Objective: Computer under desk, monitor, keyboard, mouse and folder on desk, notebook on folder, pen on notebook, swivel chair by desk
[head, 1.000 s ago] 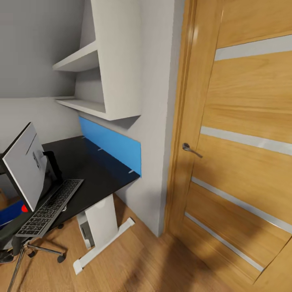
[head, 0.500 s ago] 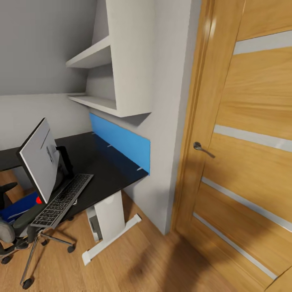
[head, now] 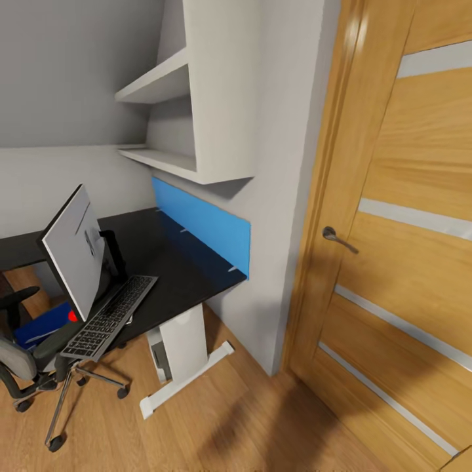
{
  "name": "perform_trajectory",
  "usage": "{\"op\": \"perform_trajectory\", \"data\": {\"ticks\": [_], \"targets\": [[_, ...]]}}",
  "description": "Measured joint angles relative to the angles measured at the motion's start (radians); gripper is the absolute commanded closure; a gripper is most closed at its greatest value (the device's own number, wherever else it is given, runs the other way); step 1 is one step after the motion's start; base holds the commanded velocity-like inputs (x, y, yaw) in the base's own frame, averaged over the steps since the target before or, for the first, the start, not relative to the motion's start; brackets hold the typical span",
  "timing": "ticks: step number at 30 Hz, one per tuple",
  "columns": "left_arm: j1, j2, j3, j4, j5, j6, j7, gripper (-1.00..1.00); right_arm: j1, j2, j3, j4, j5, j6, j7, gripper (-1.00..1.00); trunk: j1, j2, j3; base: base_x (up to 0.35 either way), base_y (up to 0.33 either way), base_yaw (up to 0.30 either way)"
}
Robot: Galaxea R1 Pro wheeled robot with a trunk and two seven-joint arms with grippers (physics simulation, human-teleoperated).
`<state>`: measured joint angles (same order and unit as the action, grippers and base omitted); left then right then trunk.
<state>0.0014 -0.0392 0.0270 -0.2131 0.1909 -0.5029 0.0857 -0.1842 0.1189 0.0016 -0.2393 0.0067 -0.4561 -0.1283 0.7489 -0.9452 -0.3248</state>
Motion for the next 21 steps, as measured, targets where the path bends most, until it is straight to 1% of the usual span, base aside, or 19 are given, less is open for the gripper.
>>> {"op": "perform_trajectory", "data": {"ticks": [4, 12, 17, 18, 21], "targets": [[0.0, 0.0, 0.001, 0.003, 0.013, 0.0, -0.002, -1.0, -0.001, 0.0, 0.001, 0.001, 0.0, -0.001, 0.0, -1.0, 0.0, 0.0, -0.006, 0.0, 0.0, 0.004], [0.0, 0.0, 0.002, 0.004, 0.019, 0.0, -0.003, -1.0, -0.001, -0.004, 0.002, 0.017, 0.003, -0.009, 0.001, -1.0, 0.0, 0.0, -0.02, 0.0, 0.0, -0.003], [0.0, 0.001, 0.002, 0.004, 0.02, 0.0, -0.003, -1.0, -0.001, -0.009, 0.006, 0.064, 0.023, -0.078, 0.002, -1.0, 0.0, 0.0, -0.028, 0.0, 0.0, -0.045], [0.0, 0.001, 0.002, 0.004, 0.02, 0.0, -0.003, -1.0, -0.001, -0.01, 0.008, 0.08, 0.037, -0.101, 0.003, -1.0, 0.0, 0.0, -0.03, 0.0, 0.0, -0.055], [0.0, 0.001, 0.003, 0.004, 0.021, 0.0, -0.003, -1.0, -0.001, -0.011, 0.009, 0.105, 0.061, -0.13, 0.005, -1.0, 0.0, 0.0, -0.035, 0.0, 0.0, -0.035]]}}
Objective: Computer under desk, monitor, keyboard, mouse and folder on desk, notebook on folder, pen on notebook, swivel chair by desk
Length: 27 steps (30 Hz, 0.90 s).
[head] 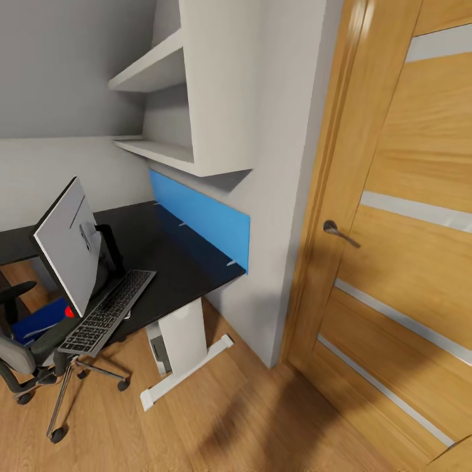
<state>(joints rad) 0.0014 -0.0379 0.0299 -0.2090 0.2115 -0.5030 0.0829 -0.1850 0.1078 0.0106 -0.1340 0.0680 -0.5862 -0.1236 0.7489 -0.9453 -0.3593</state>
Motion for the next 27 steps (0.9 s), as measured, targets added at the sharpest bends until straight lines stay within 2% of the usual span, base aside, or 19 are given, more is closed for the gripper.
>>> {"op": "perform_trajectory", "data": {"ticks": [4, 13, 21, 27], "targets": [[0.0, 0.001, 0.001, 0.0, 0.001, 0.0, 0.0, -1.0, 0.0, 0.0, 0.0, 0.013, 0.014, -0.017, 0.001, -1.0, 0.0, 0.0, -0.004, 0.0, 0.0, -0.011], [0.0, 0.002, 0.001, 0.0, 0.001, 0.0, 0.0, -1.0, 0.0, 0.001, -0.002, 0.015, 0.017, -0.024, -0.001, -1.0, 0.0, 0.0, -0.006, 0.0, 0.0, 0.016], [0.0, 0.002, 0.0, 0.0, 0.0, 0.001, 0.0, -1.0, 0.0, 0.003, -0.004, 0.015, 0.017, -0.024, -0.004, -1.0, 0.0, 0.0, -0.006, -0.015, -0.041, 0.221], [0.0, 0.002, 0.0, 0.0, -0.001, 0.0, 0.0, -1.0, 0.0, 0.002, -0.001, 0.015, 0.017, -0.025, -0.003, -1.0, 0.0, 0.0, -0.006, -0.182, -0.037, 0.148]]}}
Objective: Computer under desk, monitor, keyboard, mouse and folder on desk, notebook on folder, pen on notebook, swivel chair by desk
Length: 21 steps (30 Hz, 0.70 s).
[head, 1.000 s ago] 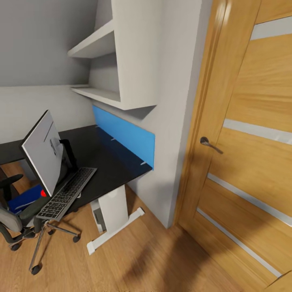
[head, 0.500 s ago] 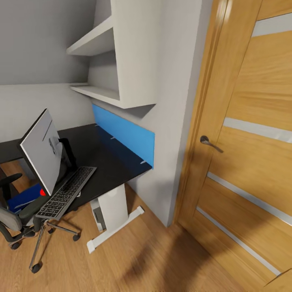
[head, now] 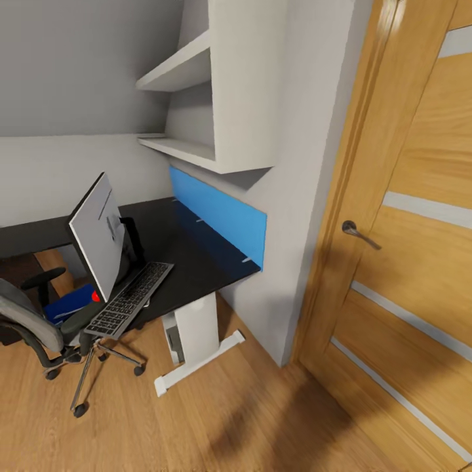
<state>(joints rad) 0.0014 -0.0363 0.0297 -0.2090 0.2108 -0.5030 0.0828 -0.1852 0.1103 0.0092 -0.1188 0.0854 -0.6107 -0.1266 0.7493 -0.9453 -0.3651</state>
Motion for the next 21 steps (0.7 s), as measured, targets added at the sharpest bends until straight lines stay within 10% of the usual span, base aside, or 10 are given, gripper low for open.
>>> {"op": "perform_trajectory", "data": {"ticks": [21], "targets": [[0.0, 0.006, 0.0, 0.0, 0.0, -0.041, 0.0, -1.0, 0.0, -0.002, 0.002, 0.002, 0.001, 0.0, 0.001, -1.0, 0.0, 0.0, 0.0, -0.181, 0.107, 0.009]]}}
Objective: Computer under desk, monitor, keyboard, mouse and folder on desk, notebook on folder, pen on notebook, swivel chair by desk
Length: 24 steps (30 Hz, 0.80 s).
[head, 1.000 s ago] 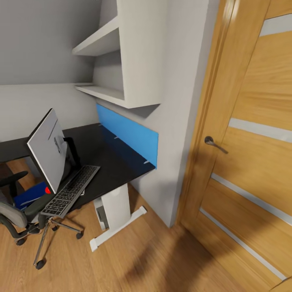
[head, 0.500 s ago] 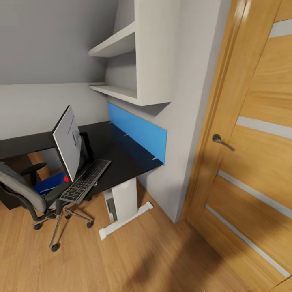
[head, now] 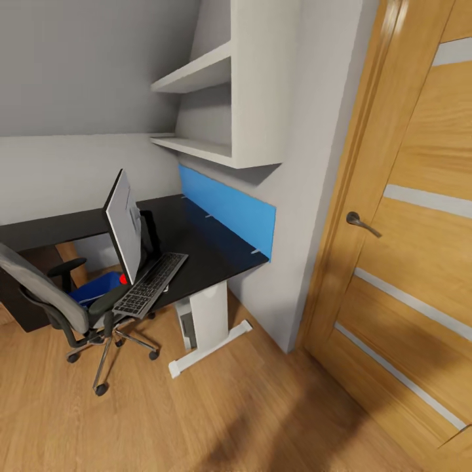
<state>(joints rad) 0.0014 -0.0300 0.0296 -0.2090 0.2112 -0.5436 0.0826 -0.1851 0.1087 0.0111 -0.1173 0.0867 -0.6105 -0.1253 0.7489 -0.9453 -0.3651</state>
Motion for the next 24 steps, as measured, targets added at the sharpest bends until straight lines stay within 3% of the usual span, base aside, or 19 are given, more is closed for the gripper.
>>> {"op": "perform_trajectory", "data": {"ticks": [7, 24], "targets": [[0.0, 0.003, -0.001, 0.0, 0.0, -0.015, 0.0, -1.0, 0.0, 0.001, 0.0, 0.0, -0.001, 0.0, 0.0, -1.0, 0.0, 0.0, 0.0, -0.002, 0.002, 0.102], [0.0, -0.004, -0.007, 0.0, -0.004, -0.012, 0.001, -1.0, 0.0, 0.002, 0.0, 0.001, 0.0, 0.0, 0.0, -1.0, 0.0, 0.0, 0.0, 0.0, 0.0, 0.27]]}}
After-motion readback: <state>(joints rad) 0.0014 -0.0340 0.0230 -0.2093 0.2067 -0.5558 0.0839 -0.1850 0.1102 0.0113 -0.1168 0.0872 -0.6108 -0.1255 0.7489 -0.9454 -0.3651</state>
